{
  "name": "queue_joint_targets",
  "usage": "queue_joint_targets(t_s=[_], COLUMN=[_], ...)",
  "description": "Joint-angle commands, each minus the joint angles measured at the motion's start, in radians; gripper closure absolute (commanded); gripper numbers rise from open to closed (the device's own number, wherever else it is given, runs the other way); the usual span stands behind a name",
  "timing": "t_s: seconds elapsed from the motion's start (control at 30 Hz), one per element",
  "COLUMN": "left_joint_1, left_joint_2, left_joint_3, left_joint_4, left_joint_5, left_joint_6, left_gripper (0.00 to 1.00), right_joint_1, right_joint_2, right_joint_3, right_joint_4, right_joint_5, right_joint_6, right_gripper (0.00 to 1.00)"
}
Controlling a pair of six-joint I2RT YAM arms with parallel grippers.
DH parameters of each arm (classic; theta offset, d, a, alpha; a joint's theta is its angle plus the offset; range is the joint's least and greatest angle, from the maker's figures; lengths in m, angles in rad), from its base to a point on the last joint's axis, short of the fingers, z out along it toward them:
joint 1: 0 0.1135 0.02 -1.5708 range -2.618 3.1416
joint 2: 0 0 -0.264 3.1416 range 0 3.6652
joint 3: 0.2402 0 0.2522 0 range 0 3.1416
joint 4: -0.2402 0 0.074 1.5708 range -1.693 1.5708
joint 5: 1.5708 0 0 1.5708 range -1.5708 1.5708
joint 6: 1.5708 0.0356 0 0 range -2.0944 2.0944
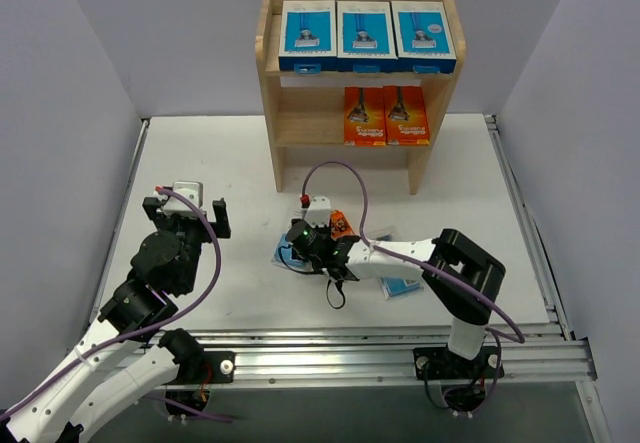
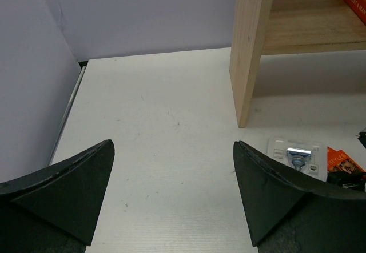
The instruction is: Place and organize the shaving razors onto the shelf
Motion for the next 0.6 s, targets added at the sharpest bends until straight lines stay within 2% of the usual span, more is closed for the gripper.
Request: queue_joint_targets(t_s=[0.0,0.2,0.37,0.57], left_joint_1=[-0.004,-0.006,-0.007,-0.007], left_joint_2=[0.001,0.0,0.003,0.008], left_joint_3=[0.02,0.02,0.02,0.021], left_joint_4=[0.012,0.014,0.014,0.009], left_joint_5=[0.013,0.013,0.016,0.023], left_joint_6=[-0.011,-0.009,-0.011,-0.009], left_gripper=[0.06,0.06,0.06,0.06], right_joint_1=[0.031,0.04,0.011,-0.047], right_joint_2=[0.015,-0.043,-0.164,-0.296], right_joint_3=[0.066,0.024,-0.093,-0.226], right_joint_4=[0.058,0.136,0.138,0.075], right_joint_5=[-0.029,-0.072,-0.054,-0.008], right_joint_6=[-0.071,-0.11,-0.078,-0.016], right_gripper=[0.59,0.57,0.55,0.34])
